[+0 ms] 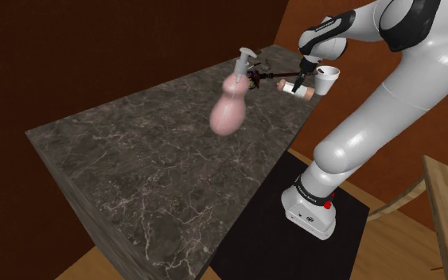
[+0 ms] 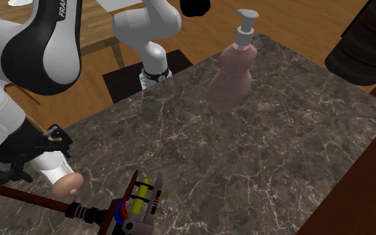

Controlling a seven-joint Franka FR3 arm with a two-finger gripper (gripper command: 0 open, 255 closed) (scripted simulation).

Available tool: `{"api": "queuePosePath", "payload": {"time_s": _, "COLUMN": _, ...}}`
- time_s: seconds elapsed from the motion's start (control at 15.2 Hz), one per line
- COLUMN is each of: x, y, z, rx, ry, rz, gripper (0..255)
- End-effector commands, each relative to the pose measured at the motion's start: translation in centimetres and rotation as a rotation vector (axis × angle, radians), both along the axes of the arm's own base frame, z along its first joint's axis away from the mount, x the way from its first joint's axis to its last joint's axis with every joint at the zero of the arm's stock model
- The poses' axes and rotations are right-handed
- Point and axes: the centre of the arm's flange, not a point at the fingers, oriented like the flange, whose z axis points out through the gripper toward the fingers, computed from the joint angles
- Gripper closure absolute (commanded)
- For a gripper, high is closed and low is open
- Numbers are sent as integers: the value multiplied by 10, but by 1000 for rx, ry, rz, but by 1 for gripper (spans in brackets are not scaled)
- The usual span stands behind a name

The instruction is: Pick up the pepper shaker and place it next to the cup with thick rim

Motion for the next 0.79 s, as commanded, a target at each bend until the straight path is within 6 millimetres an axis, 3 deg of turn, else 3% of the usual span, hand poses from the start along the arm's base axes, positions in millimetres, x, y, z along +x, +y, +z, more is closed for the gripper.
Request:
{"api": "queuePosePath", "payload": {"time_s": 0.0, "x": 0, "y": 0, "z": 0, "rx": 0, "ry": 0, "rz": 0, "gripper": 0}}
{"api": "queuePosePath", "payload": {"time_s": 0.2, "x": 0, "y": 0, "z": 0, "rx": 0, "ry": 0, "rz": 0, "gripper": 0}}
{"api": "queuePosePath", "payload": {"time_s": 0.46, "x": -5, "y": 5, "z": 50, "rx": 0, "ry": 0, "rz": 0, "gripper": 0}}
{"api": "queuePosePath", "payload": {"time_s": 0.73, "x": -5, "y": 5, "z": 50, "rx": 0, "ry": 0, "rz": 0, "gripper": 0}}
